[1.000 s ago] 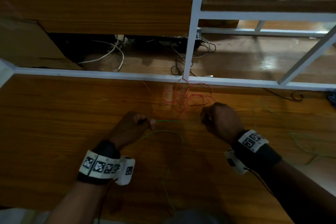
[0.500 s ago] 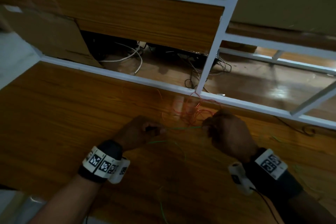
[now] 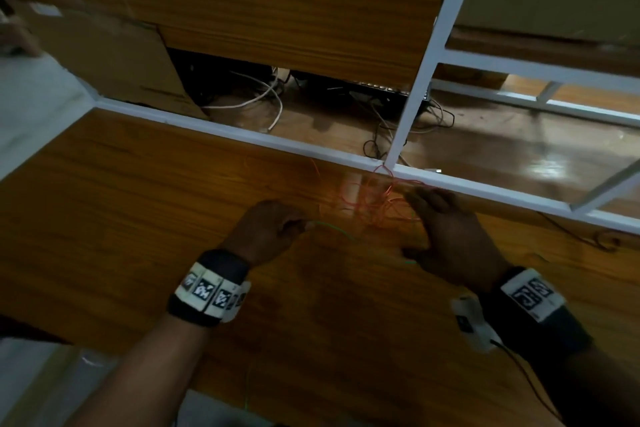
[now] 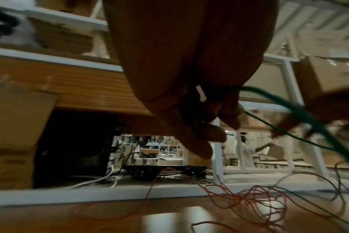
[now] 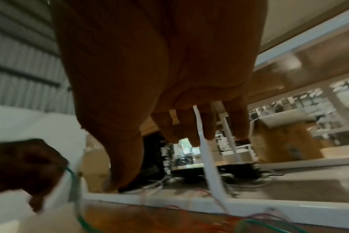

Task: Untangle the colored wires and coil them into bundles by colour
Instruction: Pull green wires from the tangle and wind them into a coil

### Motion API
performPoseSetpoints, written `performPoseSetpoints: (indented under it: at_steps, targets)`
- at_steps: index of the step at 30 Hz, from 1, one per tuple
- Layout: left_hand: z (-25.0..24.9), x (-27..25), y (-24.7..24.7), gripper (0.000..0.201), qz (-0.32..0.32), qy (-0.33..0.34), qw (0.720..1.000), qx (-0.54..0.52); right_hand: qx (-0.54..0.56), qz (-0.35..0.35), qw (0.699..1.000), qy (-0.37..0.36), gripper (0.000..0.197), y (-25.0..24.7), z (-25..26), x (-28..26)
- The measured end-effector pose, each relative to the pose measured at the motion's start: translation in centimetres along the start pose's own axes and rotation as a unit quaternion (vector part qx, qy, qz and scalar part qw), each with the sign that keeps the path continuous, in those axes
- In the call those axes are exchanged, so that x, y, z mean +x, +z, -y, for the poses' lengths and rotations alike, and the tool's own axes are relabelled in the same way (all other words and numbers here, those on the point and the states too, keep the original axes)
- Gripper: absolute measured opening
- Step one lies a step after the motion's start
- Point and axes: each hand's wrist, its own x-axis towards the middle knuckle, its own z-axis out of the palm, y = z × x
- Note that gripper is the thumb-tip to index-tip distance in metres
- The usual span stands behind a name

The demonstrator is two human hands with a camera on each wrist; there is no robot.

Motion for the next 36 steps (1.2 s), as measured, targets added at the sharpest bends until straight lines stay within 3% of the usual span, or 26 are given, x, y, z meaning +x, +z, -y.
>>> performPoseSetpoints:
  at_steps: [1,3,5,6,9,13,17,20,21,22,24,25,27,31,34,36]
  targets:
    - [-1.0,0.4,0.6,0.026,0.009,0.022,1.0,0.012,0.027,-0.025,0.999,-0.035,0.082,0.0,1.7,0.5]
    - [-2.8,1.0,1.5,0.021,0.017,0.039,0.999,0.001,0.133,-0.022,0.988,-0.075,0.047,0.6,4.9,1.6]
    - [-3.8,1.3,1.8,0.019,0.024,0.022,0.998,-0.053,0.227,0.002,0.97,-0.084,0.018,1.2,7.0,2.2]
    - [-3.9,1.2,1.7,0.019,0.027,0.0,0.995,-0.095,0.242,-0.006,0.967,-0.083,0.016,1.4,7.2,2.3]
    - [-2.4,-0.2,0.8,0.017,0.034,-0.074,0.972,-0.22,0.206,-0.048,0.977,-0.042,0.02,1.1,4.2,1.8]
    - [1.0,-3.0,-0.5,0.019,0.01,-0.121,0.963,-0.24,0.148,-0.098,0.983,0.052,0.027,-0.8,-2.2,1.0]
    - [2.0,-3.6,-0.7,0.02,-0.033,-0.149,0.961,-0.229,0.075,-0.027,0.989,0.127,0.023,-0.4,-3.9,0.9]
    - [0.4,-2.9,0.6,0.02,-0.029,-0.137,0.96,-0.241,0.008,-0.007,0.999,0.051,0.08,0.5,-1.0,1.1]
    - [-0.5,-2.5,1.2,0.02,-0.011,-0.122,0.964,-0.235,0.017,-0.025,1.0,0.005,0.087,0.7,0.9,1.3]
    - [-1.5,-2.2,1.7,0.021,0.003,-0.108,0.968,-0.228,0.034,-0.04,0.998,-0.043,0.078,0.8,3.1,1.5]
    - [-2.9,-1.4,2.3,0.019,0.006,-0.087,0.97,-0.228,0.092,-0.056,0.986,-0.128,0.041,1.3,7.0,1.9]
    - [-3.4,-1.2,2.2,0.018,0.0,-0.084,0.969,-0.234,0.123,-0.053,0.981,-0.143,0.036,1.4,7.8,2.0]
    - [-3.6,-1.4,1.5,0.018,-0.004,-0.086,0.967,-0.241,0.163,-0.062,0.979,-0.104,0.044,1.2,6.6,2.0]
    - [-0.2,-4.0,0.8,0.02,-0.002,-0.141,0.962,-0.233,0.149,-0.095,0.984,0.027,0.046,-0.2,-0.9,1.8]
    - [2.0,-5.9,0.7,0.019,-0.036,-0.185,0.953,-0.235,0.102,-0.137,0.983,0.066,0.052,-0.5,-5.1,2.1]
    - [1.8,-6.6,0.8,0.018,-0.049,-0.182,0.952,-0.241,0.093,-0.127,0.984,0.085,0.055,0.1,-6.7,2.1]
